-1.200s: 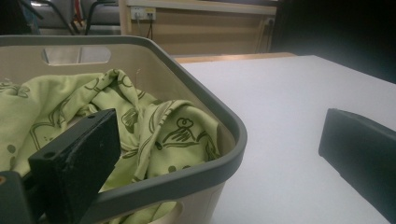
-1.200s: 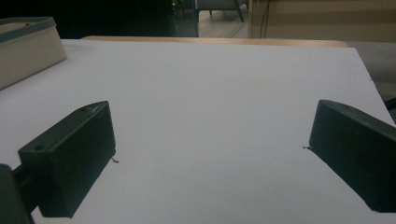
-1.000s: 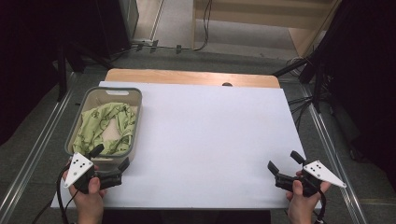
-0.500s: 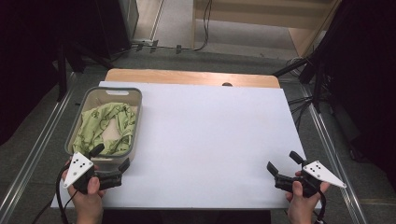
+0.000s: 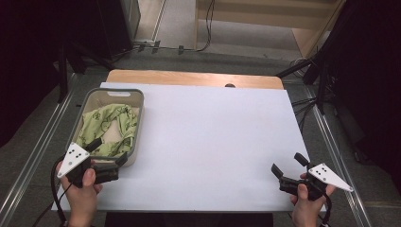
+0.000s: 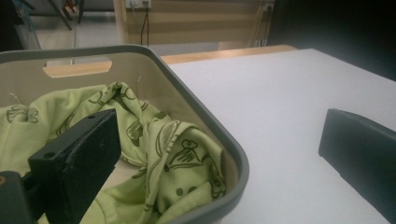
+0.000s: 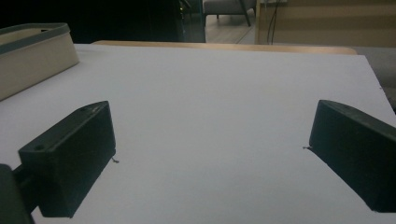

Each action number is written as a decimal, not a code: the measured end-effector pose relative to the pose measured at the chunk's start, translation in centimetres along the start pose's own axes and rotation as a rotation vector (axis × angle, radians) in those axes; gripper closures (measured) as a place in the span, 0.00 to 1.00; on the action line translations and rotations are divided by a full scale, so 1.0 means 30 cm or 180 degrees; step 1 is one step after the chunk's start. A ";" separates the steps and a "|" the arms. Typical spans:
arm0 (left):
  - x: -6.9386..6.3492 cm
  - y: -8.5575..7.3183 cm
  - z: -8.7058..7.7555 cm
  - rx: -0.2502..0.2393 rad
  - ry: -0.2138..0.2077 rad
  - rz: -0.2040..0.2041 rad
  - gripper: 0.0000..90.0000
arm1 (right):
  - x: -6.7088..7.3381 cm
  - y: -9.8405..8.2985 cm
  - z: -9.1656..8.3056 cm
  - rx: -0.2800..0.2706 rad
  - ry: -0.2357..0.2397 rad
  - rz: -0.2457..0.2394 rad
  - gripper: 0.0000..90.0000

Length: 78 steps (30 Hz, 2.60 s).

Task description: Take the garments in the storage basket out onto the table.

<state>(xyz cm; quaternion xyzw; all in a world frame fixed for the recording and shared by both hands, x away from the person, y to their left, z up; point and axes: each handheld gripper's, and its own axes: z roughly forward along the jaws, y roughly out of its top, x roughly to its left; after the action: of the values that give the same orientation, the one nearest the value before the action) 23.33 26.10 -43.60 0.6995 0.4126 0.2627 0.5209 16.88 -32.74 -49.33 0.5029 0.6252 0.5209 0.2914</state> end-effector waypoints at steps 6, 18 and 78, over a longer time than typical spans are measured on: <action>0.028 0.087 0.030 0.0102 -0.0018 -0.0034 0.00 | 0.002 0.003 0.000 -0.0016 0.0012 -0.0007 0.00; 0.079 0.191 0.102 0.0391 -0.0114 -0.0235 0.00 | 0.030 0.011 -0.004 -0.0009 -0.0035 -0.0177 0.00; 0.264 0.124 0.558 0.2756 0.0108 -0.0667 0.54 | 0.003 -0.012 0.013 0.0190 -0.0241 -0.0080 0.00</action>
<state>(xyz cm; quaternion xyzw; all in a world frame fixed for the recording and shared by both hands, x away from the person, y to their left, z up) 41.95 23.83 -45.92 0.8032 0.5618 0.0230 0.1970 17.10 -32.48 -49.76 0.5228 0.6353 0.4789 0.3062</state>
